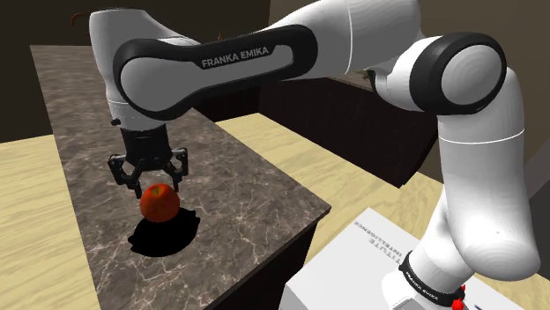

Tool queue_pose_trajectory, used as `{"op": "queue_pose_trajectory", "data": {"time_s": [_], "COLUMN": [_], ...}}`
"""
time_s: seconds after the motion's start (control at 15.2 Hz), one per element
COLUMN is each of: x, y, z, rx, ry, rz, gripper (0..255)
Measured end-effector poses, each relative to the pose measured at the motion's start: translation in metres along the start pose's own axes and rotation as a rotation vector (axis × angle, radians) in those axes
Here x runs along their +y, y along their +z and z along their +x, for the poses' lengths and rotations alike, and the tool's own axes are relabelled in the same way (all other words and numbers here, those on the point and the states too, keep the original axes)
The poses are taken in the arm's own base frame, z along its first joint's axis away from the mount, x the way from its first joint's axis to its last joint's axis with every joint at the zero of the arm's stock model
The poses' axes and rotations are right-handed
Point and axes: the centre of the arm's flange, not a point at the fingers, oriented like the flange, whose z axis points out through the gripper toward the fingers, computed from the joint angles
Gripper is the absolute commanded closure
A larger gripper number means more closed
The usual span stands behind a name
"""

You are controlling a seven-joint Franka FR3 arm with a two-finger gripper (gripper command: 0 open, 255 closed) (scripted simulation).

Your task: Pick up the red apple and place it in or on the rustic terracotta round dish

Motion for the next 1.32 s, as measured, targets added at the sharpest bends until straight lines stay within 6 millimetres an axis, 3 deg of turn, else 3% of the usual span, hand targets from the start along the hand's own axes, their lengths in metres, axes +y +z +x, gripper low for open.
{"op": "queue_pose_trajectory", "data": {"time_s": [0.4,0.79,0.86,1.32], "x": [0.001,0.0,0.0,0.0], "y": [0.03,0.033,0.033,0.026], "z": [0.002,0.002,0.002,0.002], "rx": [0.0,0.0,0.0,0.0], "ry": [0.0,0.0,0.0,0.0], "rz": [0.0,0.0,0.0,0.001], "gripper": [255,255,0,0]}}
